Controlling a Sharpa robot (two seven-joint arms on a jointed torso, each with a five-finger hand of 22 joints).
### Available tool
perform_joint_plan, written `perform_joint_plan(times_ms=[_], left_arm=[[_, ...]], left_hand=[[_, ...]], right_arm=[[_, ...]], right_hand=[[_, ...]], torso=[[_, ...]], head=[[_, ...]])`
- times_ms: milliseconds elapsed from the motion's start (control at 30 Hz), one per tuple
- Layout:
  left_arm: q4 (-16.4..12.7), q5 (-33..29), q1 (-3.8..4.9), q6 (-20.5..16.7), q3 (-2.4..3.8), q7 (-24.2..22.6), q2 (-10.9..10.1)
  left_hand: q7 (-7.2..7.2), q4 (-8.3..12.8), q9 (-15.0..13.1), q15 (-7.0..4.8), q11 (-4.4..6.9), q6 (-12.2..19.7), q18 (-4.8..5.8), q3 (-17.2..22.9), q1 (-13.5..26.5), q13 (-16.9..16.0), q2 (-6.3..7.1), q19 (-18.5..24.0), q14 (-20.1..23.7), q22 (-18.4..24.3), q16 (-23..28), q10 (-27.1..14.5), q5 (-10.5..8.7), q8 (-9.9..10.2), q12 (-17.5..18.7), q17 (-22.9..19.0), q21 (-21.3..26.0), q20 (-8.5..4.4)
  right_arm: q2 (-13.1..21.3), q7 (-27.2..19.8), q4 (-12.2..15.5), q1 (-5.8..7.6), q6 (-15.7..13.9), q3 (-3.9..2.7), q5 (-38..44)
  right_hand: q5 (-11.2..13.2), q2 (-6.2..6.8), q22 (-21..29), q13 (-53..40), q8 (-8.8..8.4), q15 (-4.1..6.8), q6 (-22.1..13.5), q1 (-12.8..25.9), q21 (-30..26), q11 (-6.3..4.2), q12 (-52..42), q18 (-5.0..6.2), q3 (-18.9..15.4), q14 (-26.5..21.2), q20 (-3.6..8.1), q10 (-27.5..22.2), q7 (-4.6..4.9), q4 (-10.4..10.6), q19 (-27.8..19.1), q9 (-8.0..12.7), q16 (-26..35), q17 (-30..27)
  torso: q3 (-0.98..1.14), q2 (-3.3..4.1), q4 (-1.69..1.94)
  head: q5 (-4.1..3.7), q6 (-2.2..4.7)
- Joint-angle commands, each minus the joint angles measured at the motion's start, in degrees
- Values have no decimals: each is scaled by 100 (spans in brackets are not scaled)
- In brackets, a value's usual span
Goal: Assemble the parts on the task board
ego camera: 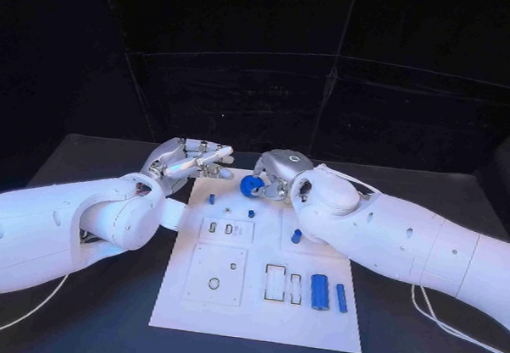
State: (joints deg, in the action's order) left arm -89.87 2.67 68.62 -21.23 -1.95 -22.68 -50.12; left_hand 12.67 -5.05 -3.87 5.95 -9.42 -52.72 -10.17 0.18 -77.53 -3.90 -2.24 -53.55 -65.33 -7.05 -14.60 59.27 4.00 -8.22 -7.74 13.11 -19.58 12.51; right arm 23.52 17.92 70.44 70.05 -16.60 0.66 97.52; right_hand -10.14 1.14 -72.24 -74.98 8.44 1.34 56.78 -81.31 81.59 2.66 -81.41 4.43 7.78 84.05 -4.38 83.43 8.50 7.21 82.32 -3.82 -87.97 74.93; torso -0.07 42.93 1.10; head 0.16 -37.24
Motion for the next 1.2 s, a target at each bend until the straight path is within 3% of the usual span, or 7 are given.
perform_joint_plan(times_ms=[33, 433, 567, 700, 867, 1100, 1200], left_arm=[[8, -17, 14, -3, 5, -88, 5], [26, -18, 21, -1, 5, -87, 17], [24, -18, 23, 3, 5, -82, 21], [25, -18, 25, 5, 5, -78, 21], [29, -18, 26, 8, 5, -72, 21], [28, -18, 27, 15, 5, -60, 22], [29, -18, 27, 14, 5, -57, 21]], left_hand=[[30, 37, 7, 30, -12, 27, -33, -4, 5, 8, -42, -41, 19, 10, 17, 19, -3, 33, 28, 10, 9, 9], [30, 37, 7, 30, -12, 27, -33, -4, 5, 8, -42, -41, 19, 10, 17, 19, -3, 33, 28, 10, 9, 9], [30, 37, 7, 30, -12, 27, -33, -4, 5, 8, -42, -41, 19, 10, 17, 19, -3, 33, 28, 10, 9, 9], [30, 37, 7, 30, -12, 27, -33, -4, 5, 8, -42, -41, 19, 10, 17, 19, -3, 33, 28, 10, 9, 9], [30, 37, 7, 30, -12, 27, -33, -4, 5, 8, -42, -41, 19, 10, 17, 19, -3, 33, 28, 10, 9, 9], [30, 37, 7, 30, -12, 27, -33, -4, 5, 8, -42, -41, 19, 10, 17, 19, -3, 33, 28, 10, 9, 9], [30, 37, 7, 30, -12, 27, -33, -4, 5, 8, -42, -41, 19, 10, 17, 19, -3, 33, 28, 10, 9, 9]], right_arm=[[-59, 31, -54, -2, 135, 3, 144], [-164, 51, -132, -29, 261, 78, 169], [-191, 115, -182, -31, 181, 98, 170], [-204, 148, -224, -31, 99, 104, 98], [-205, 133, -237, -31, 139, 107, -24], [-175, 90, -210, -31, 249, 108, -182], [-141, 81, -179, -31, 218, 107, -218]], right_hand=[[-11, 0, -9, -587, -4, 19, 84, 23, 21, 8, -7, -88, 38, 514, -7, 22, -78, 0, 43, -4, -31, 1140], [1, 27, -10, -579, -31, 12, 65, 49, 21, 17, 6, -88, 55, 514, -11, 12, -66, -2, 42, 1, -32, 1142], [15, 77, -19, -545, -152, -23, -104, 121, 26, 65, 50, -92, 88, 515, -35, -23, -8, 6, 43, 20, -33, 1145], [76, 87, -28, -497, -389, -103, -527, 398, 32, 158, 110, -95, 69, 524, -103, -72, 90, 145, 44, 23, -52, 1186], [171, 102, -37, -458, -440, -168, -698, 903, 40, 221, 161, -93, -49, 535, -176, -118, 148, 453, 43, 1, -80, 1243], [-438, 119, -52, -483, -406, -189, -708, 1437, 53, 242, 150, -93, -363, 542, -204, -118, 161, 856, 42, -16, -97, 1278], [-521, 97, -53, -490, -399, -191, -705, 1490, 55, 244, 146, -93, -428, 541, -206, -116, 161, 900, 41, -17, -96, 1277]], torso=[[4, 1, -6], [2, -2, -6], [1, -2, 3], [3, -2, 3], [2, -1, -4], [4, 0, -2], [6, -2, -3]], head=[[7, -8], [23, -21], [20, -19], [21, -15], [32, -16], [34, -22], [35, -21]])
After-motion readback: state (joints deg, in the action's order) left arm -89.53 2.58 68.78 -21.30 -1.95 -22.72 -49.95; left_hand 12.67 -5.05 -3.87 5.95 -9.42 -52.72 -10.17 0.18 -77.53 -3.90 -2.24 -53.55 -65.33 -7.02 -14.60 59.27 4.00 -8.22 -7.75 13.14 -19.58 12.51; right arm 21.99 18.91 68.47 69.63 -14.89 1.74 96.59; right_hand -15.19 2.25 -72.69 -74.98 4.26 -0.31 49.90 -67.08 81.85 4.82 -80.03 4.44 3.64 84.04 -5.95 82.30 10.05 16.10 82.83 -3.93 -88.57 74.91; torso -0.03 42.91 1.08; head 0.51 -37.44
